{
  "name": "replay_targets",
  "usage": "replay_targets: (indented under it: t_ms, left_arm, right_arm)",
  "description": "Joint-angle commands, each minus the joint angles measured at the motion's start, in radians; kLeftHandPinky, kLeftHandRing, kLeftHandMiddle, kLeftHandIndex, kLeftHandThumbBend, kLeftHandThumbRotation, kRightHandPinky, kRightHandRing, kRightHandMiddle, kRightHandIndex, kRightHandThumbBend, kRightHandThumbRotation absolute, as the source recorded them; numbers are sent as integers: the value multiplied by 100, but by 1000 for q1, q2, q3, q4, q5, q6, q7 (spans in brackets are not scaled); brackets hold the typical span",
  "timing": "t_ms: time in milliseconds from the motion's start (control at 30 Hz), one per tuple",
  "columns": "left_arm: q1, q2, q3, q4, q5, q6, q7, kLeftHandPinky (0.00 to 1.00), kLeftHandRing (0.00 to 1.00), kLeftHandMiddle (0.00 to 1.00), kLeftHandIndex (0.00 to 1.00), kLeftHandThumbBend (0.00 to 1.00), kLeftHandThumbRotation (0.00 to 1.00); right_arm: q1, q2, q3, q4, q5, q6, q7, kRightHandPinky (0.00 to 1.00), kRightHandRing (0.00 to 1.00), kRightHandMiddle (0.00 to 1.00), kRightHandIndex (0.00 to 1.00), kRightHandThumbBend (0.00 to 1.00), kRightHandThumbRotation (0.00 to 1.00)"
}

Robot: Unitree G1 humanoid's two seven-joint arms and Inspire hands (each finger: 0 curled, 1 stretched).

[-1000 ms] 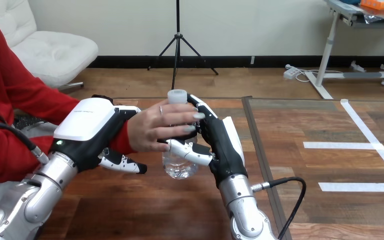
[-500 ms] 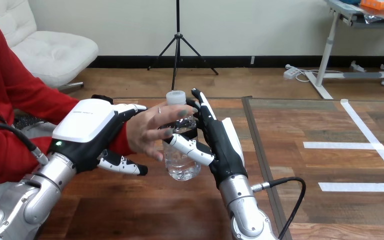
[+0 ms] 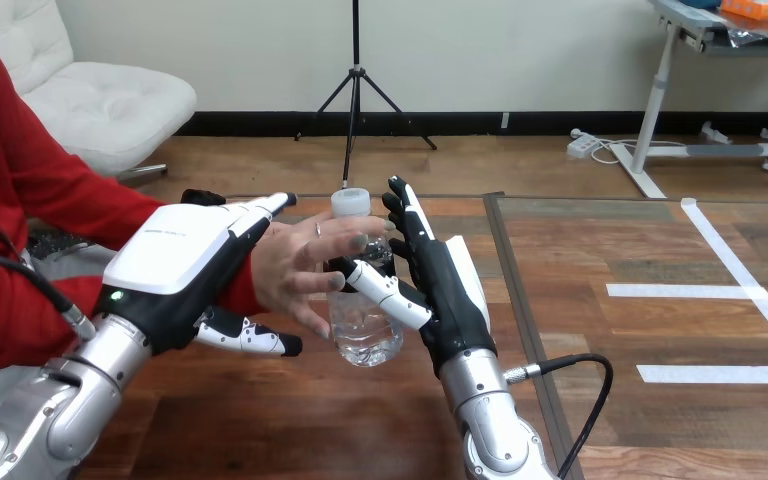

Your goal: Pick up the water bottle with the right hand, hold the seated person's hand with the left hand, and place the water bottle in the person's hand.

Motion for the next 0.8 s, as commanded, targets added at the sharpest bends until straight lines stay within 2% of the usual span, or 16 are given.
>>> replay_targets:
  t_ms: [0, 400, 767]
  left_arm:
    - [-24, 29, 4, -48, -1, -8, 21, 92, 97, 98, 99, 100, 49]
    - [-13, 35, 7, -51, -3, -22, 29, 96, 100, 100, 100, 100, 57]
    - [-7, 27, 9, -36, -11, -46, 69, 98, 100, 100, 100, 100, 64]
  right_arm:
    - [-20, -3, -12, -71, 3, 3, 9, 93, 99, 100, 100, 100, 70]
    - [1, -19, -24, -88, 10, 1, 31, 93, 100, 100, 100, 100, 72]
    - [28, -46, -40, -113, 15, -6, 55, 90, 99, 100, 100, 100, 77]
